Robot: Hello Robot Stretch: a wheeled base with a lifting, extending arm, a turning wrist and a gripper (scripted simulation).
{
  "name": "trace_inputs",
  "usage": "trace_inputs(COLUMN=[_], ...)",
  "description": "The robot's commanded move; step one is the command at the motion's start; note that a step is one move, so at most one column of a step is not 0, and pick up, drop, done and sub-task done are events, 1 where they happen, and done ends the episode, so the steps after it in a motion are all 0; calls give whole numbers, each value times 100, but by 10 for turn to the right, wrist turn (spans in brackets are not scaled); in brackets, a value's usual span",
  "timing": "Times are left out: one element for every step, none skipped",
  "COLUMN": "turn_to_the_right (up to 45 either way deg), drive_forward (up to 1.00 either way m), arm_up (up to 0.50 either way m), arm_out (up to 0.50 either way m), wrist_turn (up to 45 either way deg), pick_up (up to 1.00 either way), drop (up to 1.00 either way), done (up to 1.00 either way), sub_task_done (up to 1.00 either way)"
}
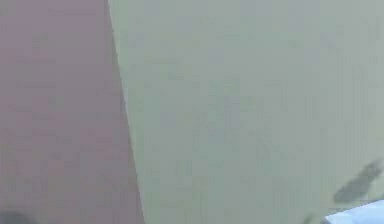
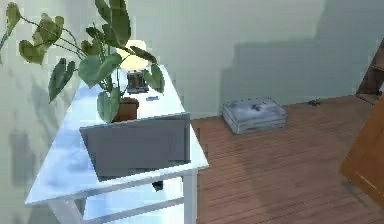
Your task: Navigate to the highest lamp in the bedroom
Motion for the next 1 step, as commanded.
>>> trace_inputs(turn_to_the_right=[450], drive_forward=[0], arm_up=[0], arm_out=[0], wrist_turn=[0], pick_up=[0], drop=[0], done=[0], sub_task_done=[0])
